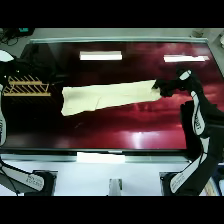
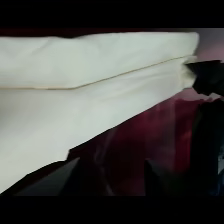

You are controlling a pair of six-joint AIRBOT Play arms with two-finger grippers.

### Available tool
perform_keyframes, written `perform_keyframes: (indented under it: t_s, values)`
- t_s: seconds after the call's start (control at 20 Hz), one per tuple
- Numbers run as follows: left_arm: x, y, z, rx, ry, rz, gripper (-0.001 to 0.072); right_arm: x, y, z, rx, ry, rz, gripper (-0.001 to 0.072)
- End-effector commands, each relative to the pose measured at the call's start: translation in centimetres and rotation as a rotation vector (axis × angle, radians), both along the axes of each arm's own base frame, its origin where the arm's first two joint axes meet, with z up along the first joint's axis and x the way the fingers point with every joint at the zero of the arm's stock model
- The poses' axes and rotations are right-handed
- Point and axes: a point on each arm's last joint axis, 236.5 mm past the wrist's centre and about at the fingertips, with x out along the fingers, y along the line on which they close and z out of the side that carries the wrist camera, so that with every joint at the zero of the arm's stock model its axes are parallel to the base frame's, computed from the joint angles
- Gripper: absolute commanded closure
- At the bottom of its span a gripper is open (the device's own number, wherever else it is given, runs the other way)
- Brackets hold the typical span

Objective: Fold the shirts.

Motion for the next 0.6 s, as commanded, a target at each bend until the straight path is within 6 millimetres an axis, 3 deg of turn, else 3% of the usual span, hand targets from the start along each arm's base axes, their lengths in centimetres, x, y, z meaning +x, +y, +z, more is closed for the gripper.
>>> perform_keyframes:
  t_s: [0.0,0.05,0.1,0.15,0.2,0.4,0.55]
  values:
    - [0.1,-3.6,4.1,-0.114,-0.080,-0.038,0.0272,-0.2,2.3,0.1,0.050,0.014,0.016,0.0693]
    - [0.0,-4.4,4.0,-0.115,-0.084,-0.053,0.0276,0.0,2.3,0.7,0.054,0.003,0.010,0.0686]
    - [-0.2,-5.2,3.8,-0.106,-0.104,-0.087,0.0389,0.1,2.3,1.9,0.052,-0.020,0.013,0.0687]
    - [-0.5,-6.3,3.4,-0.090,-0.146,-0.143,0.0604,0.3,2.4,3.5,0.046,-0.049,0.024,0.0687]
    - [-0.8,-7.5,2.9,-0.076,-0.182,-0.197,0.0674,0.2,2.4,5.5,0.037,-0.086,0.048,0.0688]
    - [-1.6,-14.5,-1.7,-0.082,-0.128,-0.247,0.0674,-2.2,3.2,15.3,0.005,-0.210,0.149,0.0687]
    - [-4.7,-21.5,-7.6,-0.082,0.001,-0.319,0.0674,-6.1,4.2,21.3,0.003,-0.239,0.220,0.0687]
